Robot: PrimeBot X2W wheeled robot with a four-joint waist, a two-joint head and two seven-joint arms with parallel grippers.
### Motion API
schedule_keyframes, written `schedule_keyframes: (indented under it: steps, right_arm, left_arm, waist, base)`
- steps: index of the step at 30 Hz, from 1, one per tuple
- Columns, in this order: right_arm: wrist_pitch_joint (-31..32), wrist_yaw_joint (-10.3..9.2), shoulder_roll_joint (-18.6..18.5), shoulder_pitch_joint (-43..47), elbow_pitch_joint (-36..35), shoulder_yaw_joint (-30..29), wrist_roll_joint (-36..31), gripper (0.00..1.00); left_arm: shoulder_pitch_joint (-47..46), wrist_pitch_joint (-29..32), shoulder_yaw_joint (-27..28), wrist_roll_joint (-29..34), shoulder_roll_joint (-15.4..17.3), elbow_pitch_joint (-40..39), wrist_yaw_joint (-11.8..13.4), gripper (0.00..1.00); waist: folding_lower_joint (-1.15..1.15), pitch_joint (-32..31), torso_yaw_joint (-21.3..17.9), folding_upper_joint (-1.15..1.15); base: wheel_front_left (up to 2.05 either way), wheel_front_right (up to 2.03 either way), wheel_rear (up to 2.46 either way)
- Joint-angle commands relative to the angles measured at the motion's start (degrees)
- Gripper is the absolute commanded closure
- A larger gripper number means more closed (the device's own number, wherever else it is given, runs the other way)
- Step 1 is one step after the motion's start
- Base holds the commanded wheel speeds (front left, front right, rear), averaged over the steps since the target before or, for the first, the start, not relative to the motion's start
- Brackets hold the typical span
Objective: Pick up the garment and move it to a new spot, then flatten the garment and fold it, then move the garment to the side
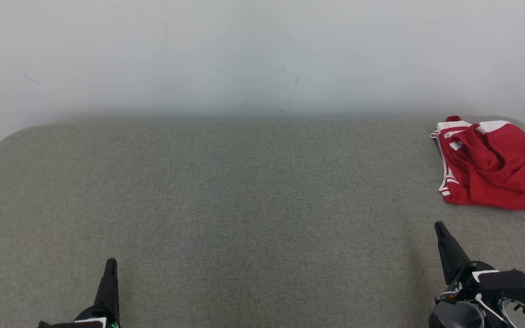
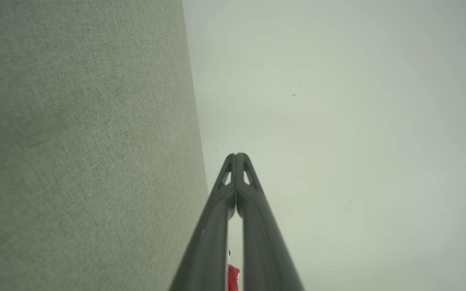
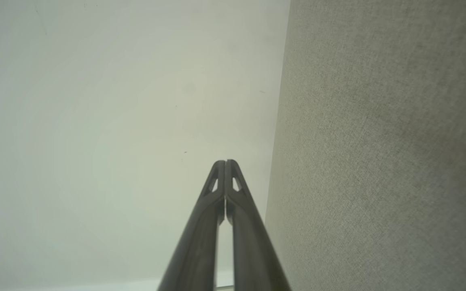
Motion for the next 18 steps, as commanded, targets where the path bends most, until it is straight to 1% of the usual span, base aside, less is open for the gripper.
schedule_keyframes:
  steps: [1, 18]
  right_arm:
    - [0.07, -0.12, 0.12, -0.38, 0.03, -0.02, 0.51, 1.0]
    - [0.07, -0.12, 0.12, -0.38, 0.03, -0.02, 0.52, 1.0]
  left_arm:
    - [-0.44, -0.06, 0.14, -0.35, 0.17, -0.19, -0.18, 1.0]
    - [-0.44, -0.06, 0.11, -0.35, 0.17, -0.19, -0.18, 1.0]
  waist:
    - [0.0, 0.0, 0.0, 0.0]
    - [0.0, 0.0, 0.0, 0.0]
  base:
    - [0.0, 0.0, 0.0]
    - [0.0, 0.0, 0.0]
